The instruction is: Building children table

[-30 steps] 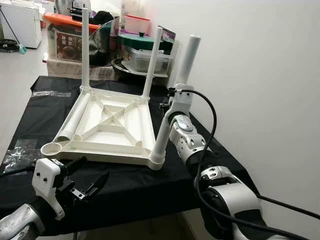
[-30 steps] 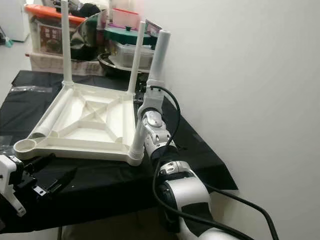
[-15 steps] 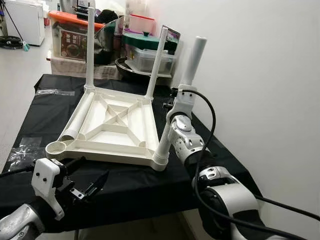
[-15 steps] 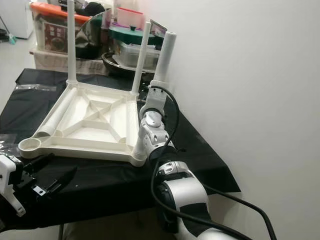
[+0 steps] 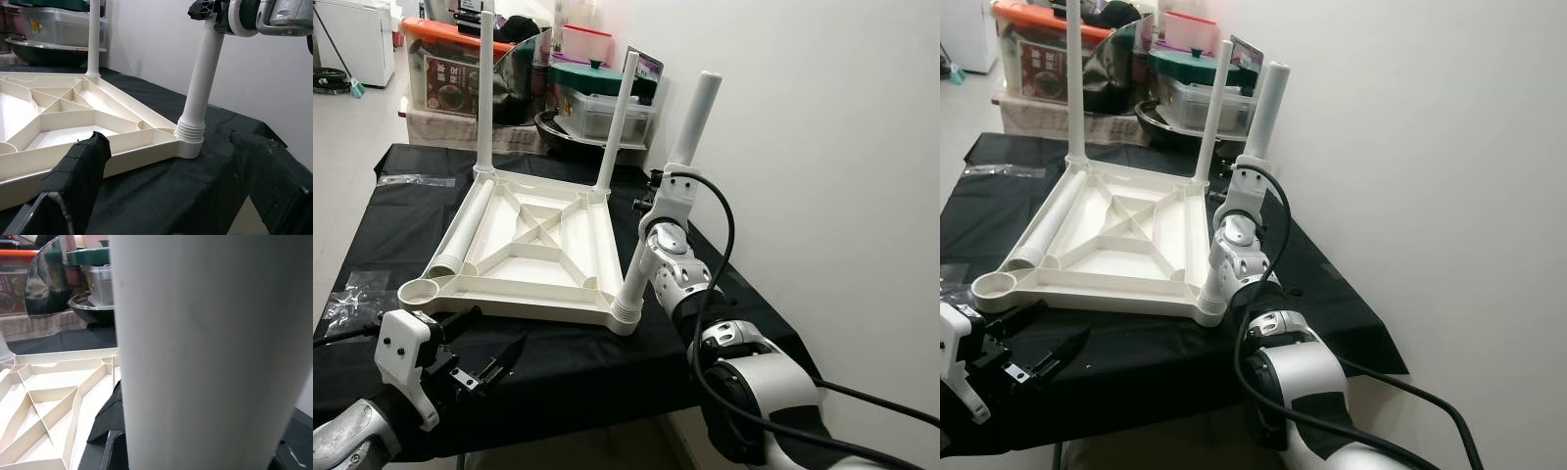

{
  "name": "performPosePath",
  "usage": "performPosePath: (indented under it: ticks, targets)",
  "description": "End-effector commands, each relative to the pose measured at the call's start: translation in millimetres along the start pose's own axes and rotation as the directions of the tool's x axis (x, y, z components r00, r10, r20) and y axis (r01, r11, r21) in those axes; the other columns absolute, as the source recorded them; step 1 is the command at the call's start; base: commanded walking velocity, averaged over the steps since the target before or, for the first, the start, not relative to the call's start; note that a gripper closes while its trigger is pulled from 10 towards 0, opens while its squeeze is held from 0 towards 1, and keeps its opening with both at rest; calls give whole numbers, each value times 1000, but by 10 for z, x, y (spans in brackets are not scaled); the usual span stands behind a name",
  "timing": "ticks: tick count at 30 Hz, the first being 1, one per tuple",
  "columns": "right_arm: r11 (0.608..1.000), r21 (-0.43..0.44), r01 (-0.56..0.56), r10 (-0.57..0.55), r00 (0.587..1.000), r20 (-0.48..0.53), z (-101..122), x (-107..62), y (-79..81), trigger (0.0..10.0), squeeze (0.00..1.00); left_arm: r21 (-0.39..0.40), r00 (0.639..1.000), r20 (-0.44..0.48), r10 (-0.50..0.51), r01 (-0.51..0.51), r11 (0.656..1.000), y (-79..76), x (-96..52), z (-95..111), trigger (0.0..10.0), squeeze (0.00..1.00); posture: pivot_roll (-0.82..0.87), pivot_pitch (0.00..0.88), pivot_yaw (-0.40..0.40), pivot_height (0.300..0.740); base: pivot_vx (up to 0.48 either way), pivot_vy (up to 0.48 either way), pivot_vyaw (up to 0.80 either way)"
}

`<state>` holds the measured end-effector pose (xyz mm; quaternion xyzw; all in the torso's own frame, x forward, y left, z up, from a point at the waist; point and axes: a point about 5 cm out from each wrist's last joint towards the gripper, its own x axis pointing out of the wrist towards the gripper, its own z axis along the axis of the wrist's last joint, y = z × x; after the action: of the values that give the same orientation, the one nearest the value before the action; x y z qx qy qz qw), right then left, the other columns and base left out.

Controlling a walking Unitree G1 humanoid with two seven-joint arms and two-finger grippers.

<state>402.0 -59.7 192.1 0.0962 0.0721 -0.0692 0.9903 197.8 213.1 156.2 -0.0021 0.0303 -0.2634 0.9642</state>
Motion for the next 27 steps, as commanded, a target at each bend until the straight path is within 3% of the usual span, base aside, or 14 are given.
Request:
performPosePath:
  ticks: [1,3,4,5,6,7,27]
  targets:
    - [995,-77,58,-82,926,-369,-887,-157,-199,0,0,-8,1000,0,-16,16,1000,-39,27,-12,10000,0,188,0,-245,740,0,0,0]
    - [997,-71,36,-60,923,-379,-902,-165,-179,0,0,-9,1000,1,-15,15,1000,-41,27,-12,10000,0,188,0,-246,740,0,0,0]
    - [997,-69,31,-55,923,-382,-906,-168,-174,3882,0,-9,1000,0,-15,15,1000,-41,28,-13,10000,0,187,0,-246,740,0,0,0]
    - [997,-69,31,-55,923,-382,-906,-168,-174,3882,0,-9,1000,0,-15,15,1000,-41,28,-13,10000,0,187,0,-246,740,0,0,0]
    - [997,-67,25,-49,922,-384,-906,-168,-169,9569,0,-9,1000,0,-15,15,1000,-41,28,-14,10000,0,187,0,-246,740,0,0,0]
    - [998,-63,20,-43,922,-384,-896,-164,-163,10000,0,-9,1000,0,-16,16,1000,-42,29,-15,10000,0,186,0,-244,740,0,0,0]
    - [999,-40,26,-39,928,-370,-833,-133,-177,10000,0,-7,1000,-3,-25,25,1000,-33,51,-23,10000,0,173,0,-227,740,0,0,0]
